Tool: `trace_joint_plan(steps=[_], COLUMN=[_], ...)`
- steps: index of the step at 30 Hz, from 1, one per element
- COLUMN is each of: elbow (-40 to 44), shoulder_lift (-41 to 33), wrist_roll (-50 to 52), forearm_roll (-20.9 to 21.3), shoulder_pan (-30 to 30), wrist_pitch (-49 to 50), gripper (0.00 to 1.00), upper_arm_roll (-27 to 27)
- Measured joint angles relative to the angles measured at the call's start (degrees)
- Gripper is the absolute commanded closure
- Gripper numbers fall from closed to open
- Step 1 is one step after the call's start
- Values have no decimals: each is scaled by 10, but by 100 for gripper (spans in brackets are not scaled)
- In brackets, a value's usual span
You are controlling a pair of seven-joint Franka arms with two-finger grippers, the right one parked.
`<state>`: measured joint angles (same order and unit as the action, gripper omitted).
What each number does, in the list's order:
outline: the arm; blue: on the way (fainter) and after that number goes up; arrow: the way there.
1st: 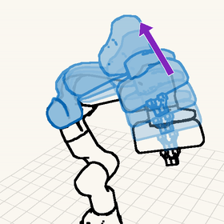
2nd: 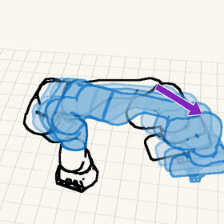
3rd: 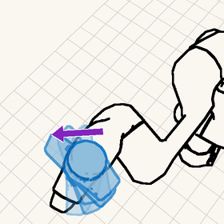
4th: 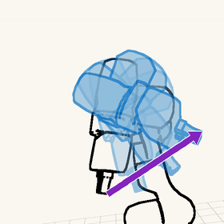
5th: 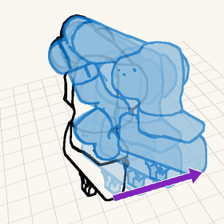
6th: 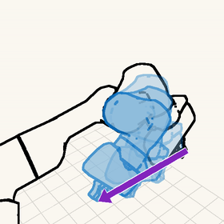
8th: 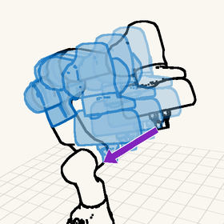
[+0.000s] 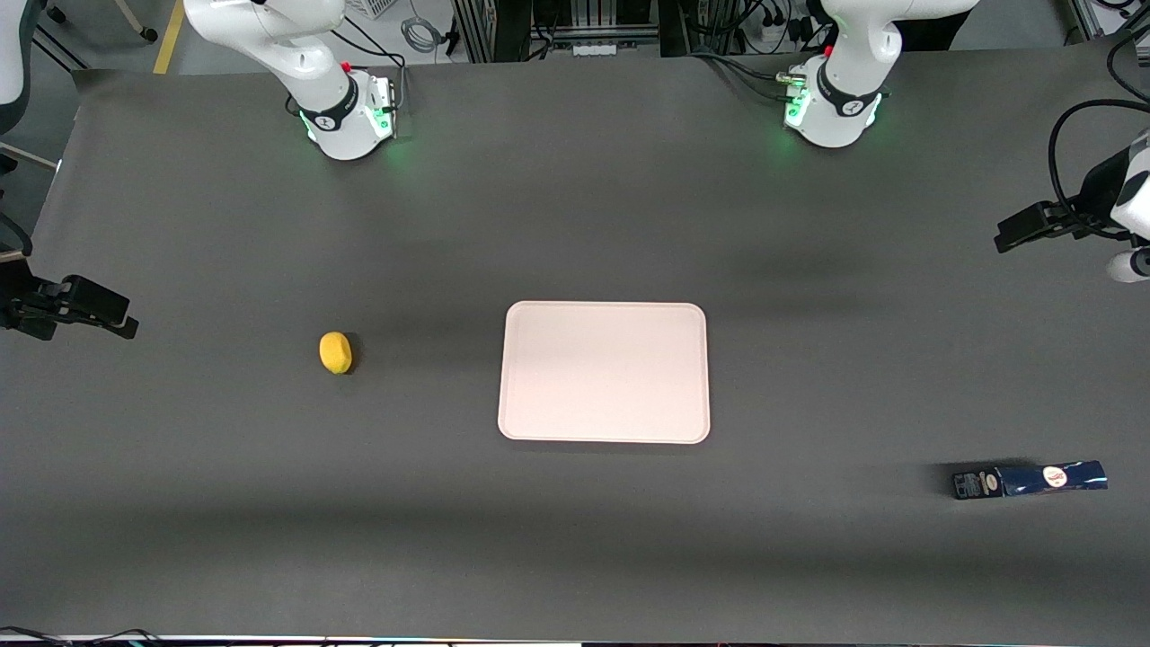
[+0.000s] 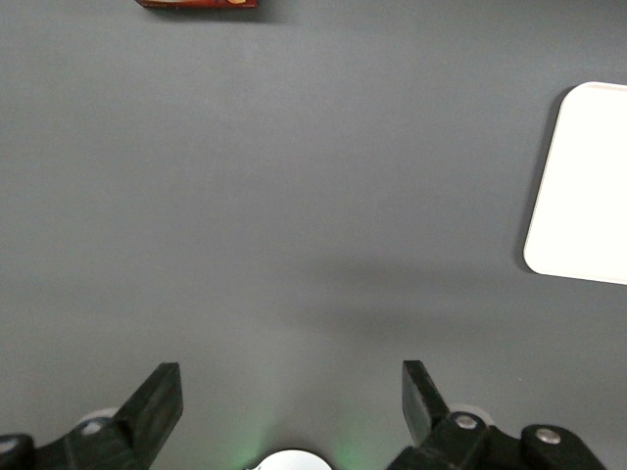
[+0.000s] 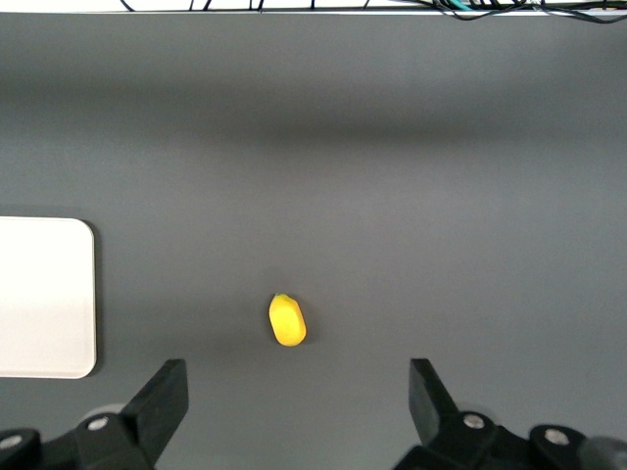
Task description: Place cookie box on tray
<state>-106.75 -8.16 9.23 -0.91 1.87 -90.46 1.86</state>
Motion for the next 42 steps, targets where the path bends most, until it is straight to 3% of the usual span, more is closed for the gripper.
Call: trace_joint_plan(steps=[42], elbow=[24], shoulder_lift=[37], wrist_roll=[1], forearm_roll=[2], shoulder_pan=[6], wrist_pitch=[-3], gripper=[0], upper_arm_roll=[-32])
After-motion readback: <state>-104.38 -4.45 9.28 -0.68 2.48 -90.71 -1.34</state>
